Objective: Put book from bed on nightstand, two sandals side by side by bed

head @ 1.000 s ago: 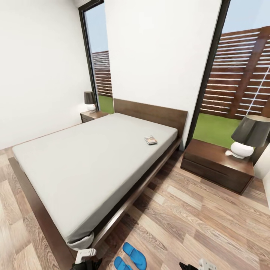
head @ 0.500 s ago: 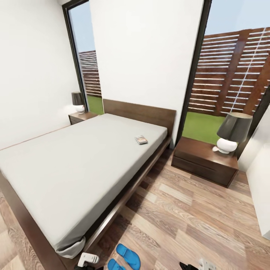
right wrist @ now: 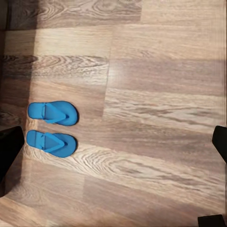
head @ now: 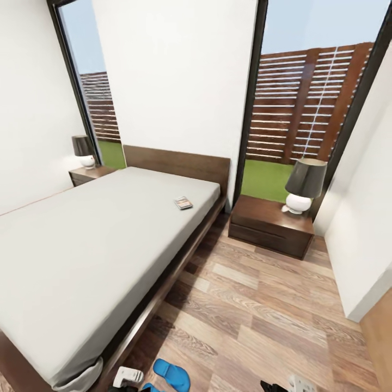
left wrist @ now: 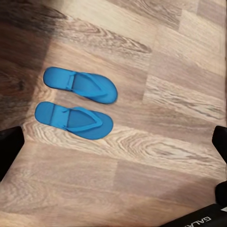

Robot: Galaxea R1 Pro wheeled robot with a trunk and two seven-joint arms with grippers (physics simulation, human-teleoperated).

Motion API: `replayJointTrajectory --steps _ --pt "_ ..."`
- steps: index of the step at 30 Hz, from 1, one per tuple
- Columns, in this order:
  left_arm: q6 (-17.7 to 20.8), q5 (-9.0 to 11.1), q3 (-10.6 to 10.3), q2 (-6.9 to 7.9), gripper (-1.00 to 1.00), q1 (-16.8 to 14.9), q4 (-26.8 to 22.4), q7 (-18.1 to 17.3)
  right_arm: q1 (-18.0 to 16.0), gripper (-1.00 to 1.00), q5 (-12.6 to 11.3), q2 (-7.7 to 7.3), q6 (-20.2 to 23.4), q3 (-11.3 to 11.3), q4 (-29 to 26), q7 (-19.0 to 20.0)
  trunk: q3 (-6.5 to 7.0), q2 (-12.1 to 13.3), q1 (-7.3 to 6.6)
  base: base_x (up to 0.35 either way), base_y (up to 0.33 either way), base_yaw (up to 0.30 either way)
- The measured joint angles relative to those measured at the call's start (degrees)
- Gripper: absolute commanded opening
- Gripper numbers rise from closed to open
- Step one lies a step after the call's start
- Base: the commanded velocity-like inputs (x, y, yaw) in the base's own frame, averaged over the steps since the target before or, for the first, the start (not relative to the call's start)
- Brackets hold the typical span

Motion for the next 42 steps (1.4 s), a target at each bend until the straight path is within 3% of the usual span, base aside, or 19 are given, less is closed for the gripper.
replayJointTrajectory --steps 42 --pt "0.0 0.0 -0.1 -0.02 1.00 0.0 0.0 0.0 0.0 1.00 0.0 0.02 0.0 0.0 0.0 0.0 0.00 0.0 0.00 0.000 0.000 -0.281"
